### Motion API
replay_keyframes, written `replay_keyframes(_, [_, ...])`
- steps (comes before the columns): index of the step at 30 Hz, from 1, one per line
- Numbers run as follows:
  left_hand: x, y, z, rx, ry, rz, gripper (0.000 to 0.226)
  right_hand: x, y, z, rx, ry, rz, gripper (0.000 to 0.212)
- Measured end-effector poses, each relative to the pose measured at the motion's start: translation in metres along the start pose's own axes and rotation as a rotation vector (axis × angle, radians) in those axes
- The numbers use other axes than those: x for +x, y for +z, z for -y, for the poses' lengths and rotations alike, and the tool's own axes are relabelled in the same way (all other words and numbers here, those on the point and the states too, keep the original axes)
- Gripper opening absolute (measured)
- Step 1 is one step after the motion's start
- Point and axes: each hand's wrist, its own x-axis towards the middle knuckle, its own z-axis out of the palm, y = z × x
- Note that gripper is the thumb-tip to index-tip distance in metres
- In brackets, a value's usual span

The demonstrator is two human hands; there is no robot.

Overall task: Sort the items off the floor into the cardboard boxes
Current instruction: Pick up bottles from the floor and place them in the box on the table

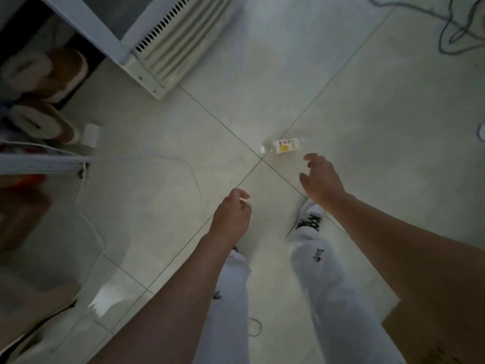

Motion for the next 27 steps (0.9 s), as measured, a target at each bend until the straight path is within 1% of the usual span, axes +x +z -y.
replay_keyframes(3, [0.058,0.041,0.019,-0.001,-0.043,0.011,0.019,0.058,0.043,-0.036,0.037,0.111,-0.004,0.047])
replay_keyframes(5, [0.098,0.066,0.03,0.001,-0.066,-0.001,0.019,0.095,0.068,-0.06,0.009,0.117,-0.026,0.048])
replay_keyframes(10, [0.201,0.123,0.05,0.039,-0.026,-0.013,0.022,0.187,0.122,-0.101,-0.165,-0.039,-0.062,0.047])
replay_keyframes(14, [0.258,0.16,0.065,0.037,-0.009,-0.035,0.022,0.255,0.154,-0.123,-0.298,-0.166,-0.08,0.052])
replay_keyframes(17, [0.279,0.181,0.077,0.03,0.048,-0.064,0.021,0.291,0.177,-0.131,-0.357,-0.304,-0.113,0.059])
replay_keyframes(20, [0.286,0.193,0.087,0.011,0.081,-0.088,0.02,0.313,0.192,-0.132,-0.424,-0.358,-0.116,0.06])
replay_keyframes(24, [0.278,0.198,0.094,0.019,0.109,-0.09,0.02,0.306,0.206,-0.134,-0.487,-0.302,-0.037,0.049])
replay_keyframes(27, [0.264,0.192,0.092,0.059,0.125,-0.057,0.02,0.276,0.211,-0.139,-0.364,-0.212,-0.018,0.046])
